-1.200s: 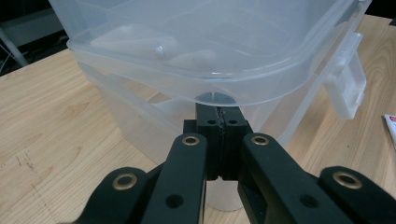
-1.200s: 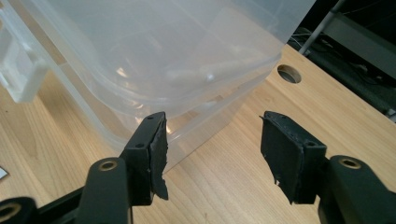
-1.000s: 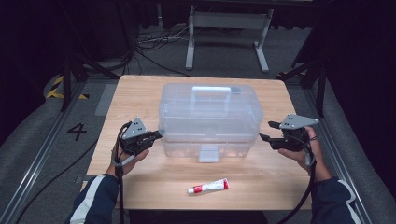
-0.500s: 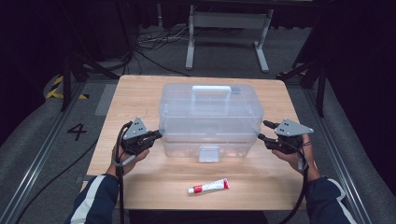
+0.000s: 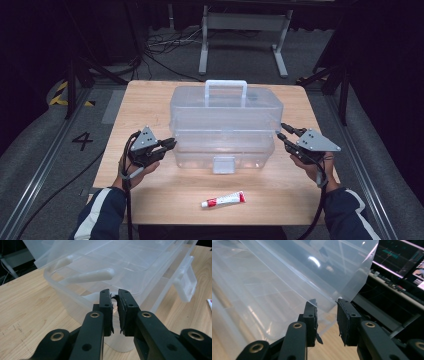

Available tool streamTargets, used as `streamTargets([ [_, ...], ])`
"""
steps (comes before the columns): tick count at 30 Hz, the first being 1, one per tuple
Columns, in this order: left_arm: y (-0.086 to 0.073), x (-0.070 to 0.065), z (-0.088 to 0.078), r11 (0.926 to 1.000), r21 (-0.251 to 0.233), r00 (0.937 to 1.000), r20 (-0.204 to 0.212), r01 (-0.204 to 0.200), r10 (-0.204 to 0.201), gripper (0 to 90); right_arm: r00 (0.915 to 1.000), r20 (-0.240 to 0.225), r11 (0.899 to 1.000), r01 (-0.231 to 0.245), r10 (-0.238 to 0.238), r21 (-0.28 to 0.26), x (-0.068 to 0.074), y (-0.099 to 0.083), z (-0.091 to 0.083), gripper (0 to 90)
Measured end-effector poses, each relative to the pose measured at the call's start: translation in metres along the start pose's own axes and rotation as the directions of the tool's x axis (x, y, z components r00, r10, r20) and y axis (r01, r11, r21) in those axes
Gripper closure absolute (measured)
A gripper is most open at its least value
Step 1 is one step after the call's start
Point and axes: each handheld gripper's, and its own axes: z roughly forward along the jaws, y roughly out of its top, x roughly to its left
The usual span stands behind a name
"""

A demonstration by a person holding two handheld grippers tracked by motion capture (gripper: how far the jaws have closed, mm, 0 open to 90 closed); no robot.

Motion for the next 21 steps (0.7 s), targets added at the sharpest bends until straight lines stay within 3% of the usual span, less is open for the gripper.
streamTargets([
  [11,0.000,-0.002,0.000,0.9999,0.009,1.0000,0.005,-0.006,0.006,81.5,0.9966,0.080,0.998,-0.017,0.022,-0.057,0.001,0.007,0.006,69.8],
  [21,0.000,-0.002,0.000,0.9999,0.012,0.9999,0.006,-0.008,0.008,80.6,0.9929,0.110,0.996,-0.037,0.045,-0.081,-0.002,0.013,0.009,71.9],
])
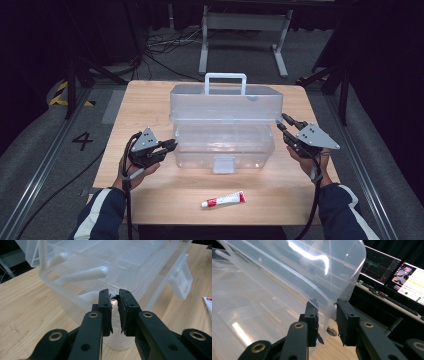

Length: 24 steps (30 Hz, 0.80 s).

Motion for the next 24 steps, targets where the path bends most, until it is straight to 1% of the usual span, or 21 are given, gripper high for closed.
streamTargets([
  [4,0.000,0.000,-0.001,1.0000,-0.006,1.0000,0.005,0.003,-0.003,79.7,0.9999,0.010,1.000,-0.004,0.004,0.001,0.000,0.002,0.001,72.6],
  [6,0.001,0.000,-0.002,0.9999,-0.013,0.9999,0.012,0.005,-0.005,79.4,0.9997,0.012,1.000,-0.019,0.020,-0.001,-0.001,0.004,0.002,72.8],
  [10,0.002,-0.003,-0.004,0.9998,-0.020,0.9995,0.031,-0.006,0.006,78.3,0.9992,0.022,0.999,-0.033,0.033,-0.003,-0.002,0.007,0.004,74.1],
  [12,0.003,-0.006,-0.004,0.9997,-0.019,0.9990,0.040,-0.017,0.018,78.1,0.9991,0.032,1.000,-0.028,0.028,0.000,-0.002,0.009,0.005,74.5],
  [13,0.004,-0.008,-0.003,0.9995,-0.018,0.9990,0.037,-0.025,0.025,77.3,0.9989,0.035,1.000,-0.030,0.030,-0.001,-0.002,0.010,0.005,74.6],
  [16,0.005,-0.010,-0.005,0.9993,-0.017,0.9982,0.048,-0.035,0.035,75.5,0.9984,0.042,0.999,-0.038,0.038,0.000,-0.003,0.012,0.007,75.0],
  [18,0.005,-0.011,-0.005,0.9992,-0.020,0.9982,0.050,-0.033,0.034,72.5,0.9980,0.049,0.999,-0.038,0.038,-0.004,-0.003,0.012,0.008,75.3],
  [19,0.006,-0.011,-0.005,0.9992,-0.019,0.9981,0.050,-0.035,0.036,72.5,0.9976,0.055,0.999,-0.041,0.042,-0.008,-0.003,0.013,0.009,75.1],
  [20,0.007,-0.012,-0.005,0.9991,-0.016,0.9979,0.049,-0.040,0.041,70.8,0.9965,0.054,0.998,-0.063,0.064,-0.014,-0.004,0.013,0.010,75.1],
  [22,0.007,-0.014,-0.004,0.9987,-0.006,0.9974,0.051,-0.050,0.051,69.4,0.9961,0.053,0.997,-0.069,0.070,-0.016,-0.006,0.014,0.011,75.1],
  [23,0.008,-0.015,-0.004,0.9989,-0.009,0.9975,0.052,-0.046,0.047,67.4,0.9959,0.053,0.997,-0.074,0.074,-0.013,-0.006,0.014,0.011,75.2],
  [24,0.010,-0.017,-0.005,0.9985,-0.010,0.9973,0.050,-0.053,0.054,66.6,0.9957,0.058,0.997,-0.072,0.073,-0.012,-0.007,0.015,0.012,75.5],
])
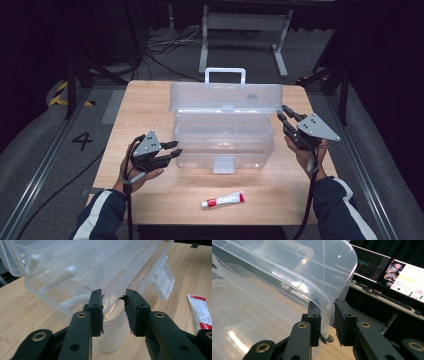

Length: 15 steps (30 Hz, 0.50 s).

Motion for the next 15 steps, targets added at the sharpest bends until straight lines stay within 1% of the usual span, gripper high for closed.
streamTargets([
  [1,0.002,-0.002,-0.001,0.9999,0.001,0.9999,-0.004,-0.011,0.011,65.1,1.0000,0.004,1.000,0.003,-0.003,0.004,0.000,0.001,0.001,75.7],
  [2,0.005,-0.004,-0.001,0.9999,-0.006,0.9998,0.015,-0.016,0.016,64.6,1.0000,0.008,1.000,0.002,-0.002,0.002,-0.001,0.002,0.002,75.9],
  [4,0.008,-0.008,0.000,0.9996,-0.014,0.9992,0.031,-0.025,0.025,63.9,0.9998,0.019,1.000,-0.002,0.001,0.010,-0.001,0.005,0.004,76.3],
  [5,0.009,-0.010,0.002,0.9995,-0.009,0.9986,0.043,-0.030,0.030,63.7,0.9998,0.022,1.000,-0.003,0.003,0.009,-0.001,0.006,0.005,76.6],
  [6,0.010,-0.013,0.004,0.9991,-0.003,0.9979,0.049,-0.042,0.042,63.1,0.9995,0.031,1.000,-0.003,0.002,0.012,-0.001,0.007,0.006,76.9],
  [7,0.010,-0.013,0.004,0.9991,-0.003,0.9979,0.049,-0.042,0.042,63.1,0.9995,0.031,1.000,-0.003,0.002,0.012,-0.001,0.007,0.006,76.9],
  [8,0.011,-0.014,0.006,0.9984,0.005,0.9968,0.058,-0.056,0.055,63.1,0.9993,0.036,1.000,-0.003,0.002,0.015,-0.001,0.008,0.007,76.9],
  [10,0.012,-0.017,0.011,0.9976,0.017,0.9954,0.070,-0.066,0.065,62.3,0.9990,0.042,1.000,-0.013,0.012,0.019,-0.002,0.010,0.009,77.2],
  [13,0.012,-0.019,0.018,0.9974,0.026,0.9941,0.087,-0.067,0.065,61.8,0.9985,0.050,0.999,-0.025,0.023,0.025,-0.003,0.014,0.012,77.6],
  [15,0.013,-0.019,0.021,0.9964,0.038,0.9934,0.089,-0.076,0.073,62.3,0.9982,0.055,0.999,-0.026,0.025,0.025,-0.004,0.015,0.014,77.7],
])
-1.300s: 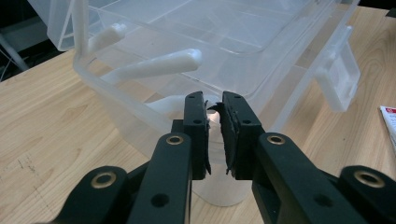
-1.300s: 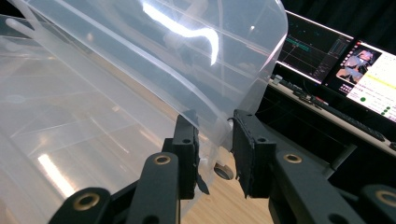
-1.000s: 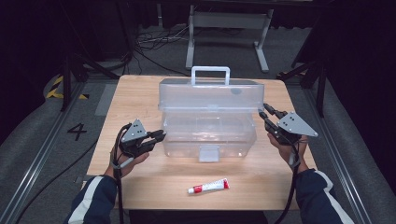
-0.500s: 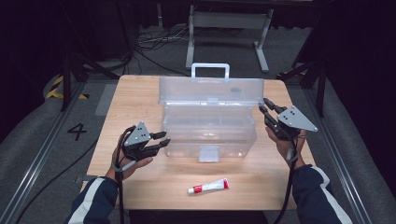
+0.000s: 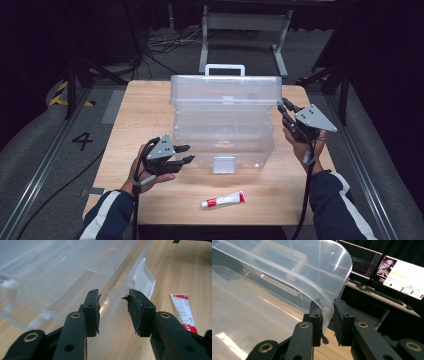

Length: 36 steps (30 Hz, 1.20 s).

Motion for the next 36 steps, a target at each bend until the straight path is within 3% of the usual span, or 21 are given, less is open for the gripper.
streamTargets([
  [15,0.000,0.006,0.017,0.9981,0.061,0.9989,0.045,-0.012,0.009,61.9,0.9991,0.037,1.000,-0.020,0.020,0.018,-0.006,0.013,0.016,80.8],
  [24,-0.003,0.009,0.024,0.9967,0.080,0.9993,0.037,-0.012,0.010,63.4,0.9976,0.069,1.000,-0.003,0.001,0.025,-0.008,0.017,0.024,83.0],
  [26,-0.004,0.010,0.024,0.9978,0.066,0.9993,0.036,0.007,-0.009,64.0,0.9965,0.082,1.000,0.012,-0.014,0.025,-0.008,0.018,0.027,83.4],
  [36,-0.005,0.011,0.025,0.9970,0.077,0.9992,0.040,0.007,-0.010,64.8,0.9963,0.085,0.999,0.008,-0.011,0.039,-0.012,0.023,0.035,84.2],
])
